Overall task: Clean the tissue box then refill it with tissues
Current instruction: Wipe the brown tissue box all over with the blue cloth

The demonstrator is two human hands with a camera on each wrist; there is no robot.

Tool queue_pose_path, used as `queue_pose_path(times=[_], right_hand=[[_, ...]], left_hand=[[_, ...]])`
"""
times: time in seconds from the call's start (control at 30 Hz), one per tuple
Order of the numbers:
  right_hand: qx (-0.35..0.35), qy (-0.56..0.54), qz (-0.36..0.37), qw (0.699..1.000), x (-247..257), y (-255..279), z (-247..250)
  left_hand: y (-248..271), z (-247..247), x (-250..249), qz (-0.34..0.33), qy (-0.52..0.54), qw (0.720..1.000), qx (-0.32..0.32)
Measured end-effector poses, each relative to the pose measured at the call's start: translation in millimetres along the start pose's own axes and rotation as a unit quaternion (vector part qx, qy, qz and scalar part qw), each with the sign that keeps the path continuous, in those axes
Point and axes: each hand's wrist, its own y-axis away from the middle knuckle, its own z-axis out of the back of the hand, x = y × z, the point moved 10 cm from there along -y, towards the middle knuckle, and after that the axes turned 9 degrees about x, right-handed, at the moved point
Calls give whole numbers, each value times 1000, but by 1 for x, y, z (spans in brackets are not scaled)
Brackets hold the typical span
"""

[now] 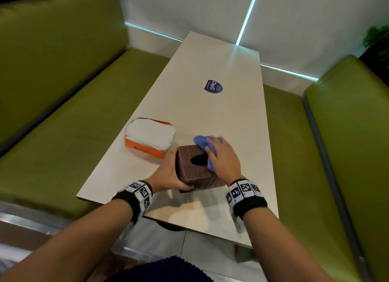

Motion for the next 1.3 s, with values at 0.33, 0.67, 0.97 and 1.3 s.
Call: queue_pose_path(times=[0.33, 0.67, 0.97, 1.3], right_hand=[[33, 0, 55, 998, 24, 9, -23], [-21, -33, 32, 999, 81, 37, -41], [33, 49, 29, 998, 72, -10, -34], [-60, -47, -120, 990, -14, 29, -8]], left_hand=[[-3, -3, 5, 8, 16, 1000, 15], [-4, -11, 17, 80, 30, 995, 56], [-5, -7, 1, 21, 36, 999, 24], [-13, -10, 11, 41, 37, 998, 32]])
